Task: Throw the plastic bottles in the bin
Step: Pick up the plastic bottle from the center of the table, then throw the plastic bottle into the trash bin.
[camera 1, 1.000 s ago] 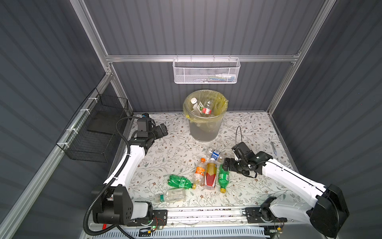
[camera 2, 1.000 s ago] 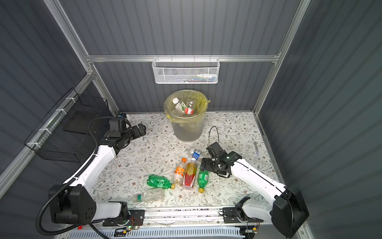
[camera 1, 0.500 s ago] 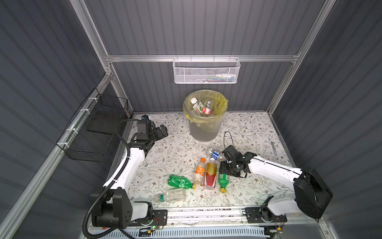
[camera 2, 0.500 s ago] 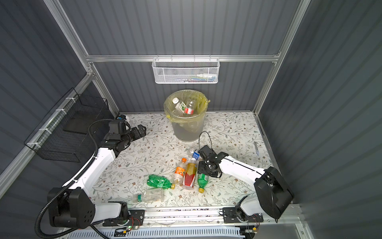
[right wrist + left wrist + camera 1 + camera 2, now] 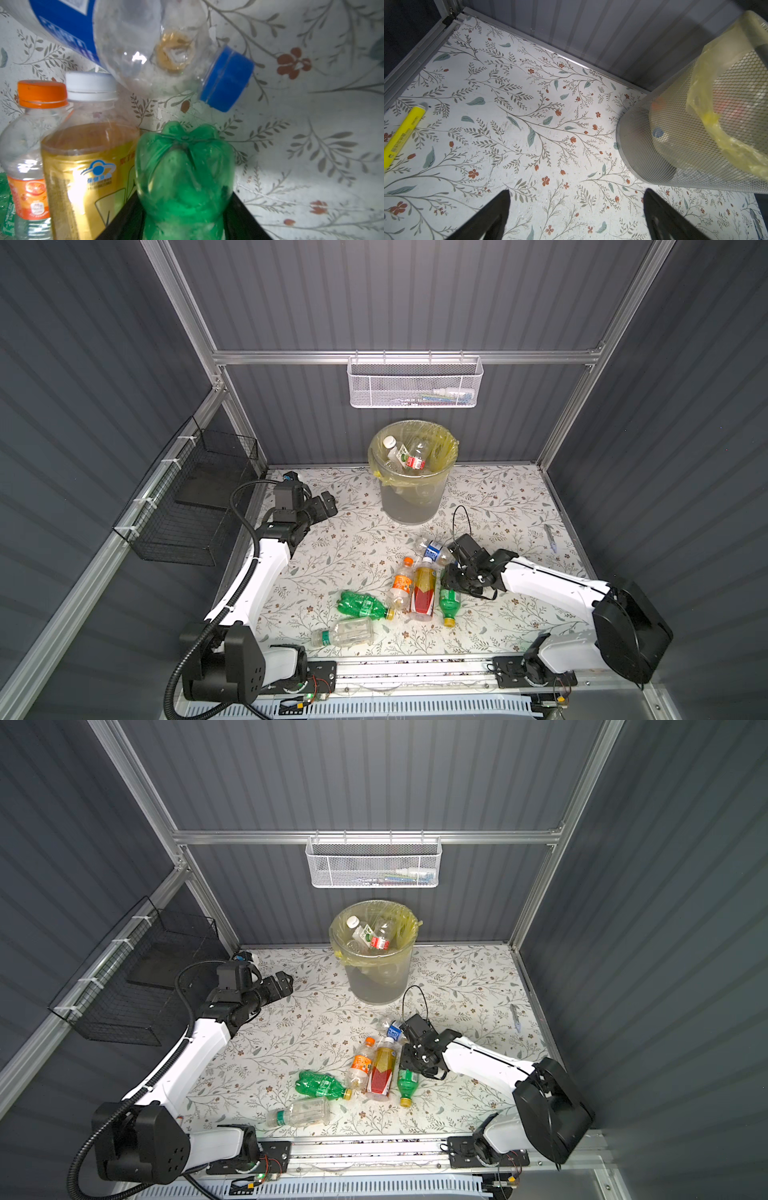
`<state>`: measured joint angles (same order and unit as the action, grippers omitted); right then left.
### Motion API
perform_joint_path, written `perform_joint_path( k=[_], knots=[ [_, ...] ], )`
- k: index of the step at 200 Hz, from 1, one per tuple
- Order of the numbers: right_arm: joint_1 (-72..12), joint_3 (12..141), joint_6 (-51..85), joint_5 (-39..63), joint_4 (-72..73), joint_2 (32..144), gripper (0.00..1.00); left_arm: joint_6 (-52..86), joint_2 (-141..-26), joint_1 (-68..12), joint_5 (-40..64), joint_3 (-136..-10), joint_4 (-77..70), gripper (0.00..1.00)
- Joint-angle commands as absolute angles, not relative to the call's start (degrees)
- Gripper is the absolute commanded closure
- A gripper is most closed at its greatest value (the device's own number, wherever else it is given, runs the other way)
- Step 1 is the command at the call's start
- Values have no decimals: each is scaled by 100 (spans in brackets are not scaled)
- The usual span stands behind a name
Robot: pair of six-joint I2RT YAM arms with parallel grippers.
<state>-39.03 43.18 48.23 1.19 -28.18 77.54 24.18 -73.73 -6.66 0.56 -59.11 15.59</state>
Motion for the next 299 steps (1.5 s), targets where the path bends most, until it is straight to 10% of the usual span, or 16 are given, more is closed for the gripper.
perform_joint_path(
  k=[1, 72, 127, 162, 194, 223, 299],
  knots=[
    [-3737, 4389, 4843, -224, -3192, 7189, 46, 2272, -7255, -624, 81, -5941, 1712, 0],
    [-2520, 5503, 3333, -1553, -3503, 4666, 48, 1932, -7044, -633, 657, -5902, 1679, 1],
    [-2502, 6127, 890, -1834, -160, 3876, 42, 1318, -6649, -852, 928, -5993, 2074, 2],
    [-2491, 7682, 385, -927, 165, 5323, 43, 795, -6571, -1119, 966, -6307, 2957, 2],
    [-2486, 10978, 524, 177, -2466, 8041, 41, 315, -6507, -1399, 877, -6508, 3662, 2],
    [-2471, 13415, 559, 569, -4475, 9736, 8, 7, -6383, -1531, 865, -6644, 4113, 0],
    [-1500, 10417, 1506, 378, -3157, 7832, 1, -916, -6207, -2552, 238, -6756, 4945, 3]
  ],
)
